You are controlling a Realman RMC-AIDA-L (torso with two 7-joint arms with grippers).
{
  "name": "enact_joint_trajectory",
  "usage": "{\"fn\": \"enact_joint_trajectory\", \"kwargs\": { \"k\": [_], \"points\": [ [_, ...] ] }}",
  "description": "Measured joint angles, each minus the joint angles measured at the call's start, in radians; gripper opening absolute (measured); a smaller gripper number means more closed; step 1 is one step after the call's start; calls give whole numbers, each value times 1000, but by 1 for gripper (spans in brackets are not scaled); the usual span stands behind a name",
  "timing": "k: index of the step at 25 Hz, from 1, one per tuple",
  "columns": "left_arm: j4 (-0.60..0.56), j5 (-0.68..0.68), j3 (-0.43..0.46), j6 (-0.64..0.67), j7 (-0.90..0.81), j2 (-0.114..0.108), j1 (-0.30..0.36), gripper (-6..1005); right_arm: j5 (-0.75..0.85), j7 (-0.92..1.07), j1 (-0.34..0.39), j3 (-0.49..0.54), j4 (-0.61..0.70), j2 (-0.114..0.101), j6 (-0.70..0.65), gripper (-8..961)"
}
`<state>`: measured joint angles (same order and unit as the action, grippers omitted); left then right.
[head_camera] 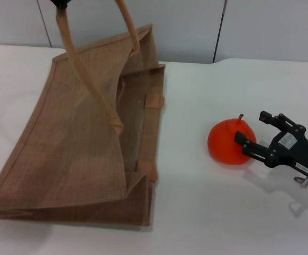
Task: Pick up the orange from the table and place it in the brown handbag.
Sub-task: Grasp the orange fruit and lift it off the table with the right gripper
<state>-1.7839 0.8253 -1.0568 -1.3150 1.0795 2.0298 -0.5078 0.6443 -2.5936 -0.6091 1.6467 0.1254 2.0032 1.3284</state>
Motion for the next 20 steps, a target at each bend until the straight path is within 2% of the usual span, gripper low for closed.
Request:
{"fn": "enact_joint_trajectory", "kwargs": {
  "k": [6, 20],
  "points": [
    [-33, -3, 1, -6, -5, 0, -6, 131, 0, 13, -16, -43, -2, 6, -17, 896],
    [-51, -1, 2, -7, -8, 1, -11, 130, -6, 19, -47, -46, -3, 14, -128, 894]
  ]
}}
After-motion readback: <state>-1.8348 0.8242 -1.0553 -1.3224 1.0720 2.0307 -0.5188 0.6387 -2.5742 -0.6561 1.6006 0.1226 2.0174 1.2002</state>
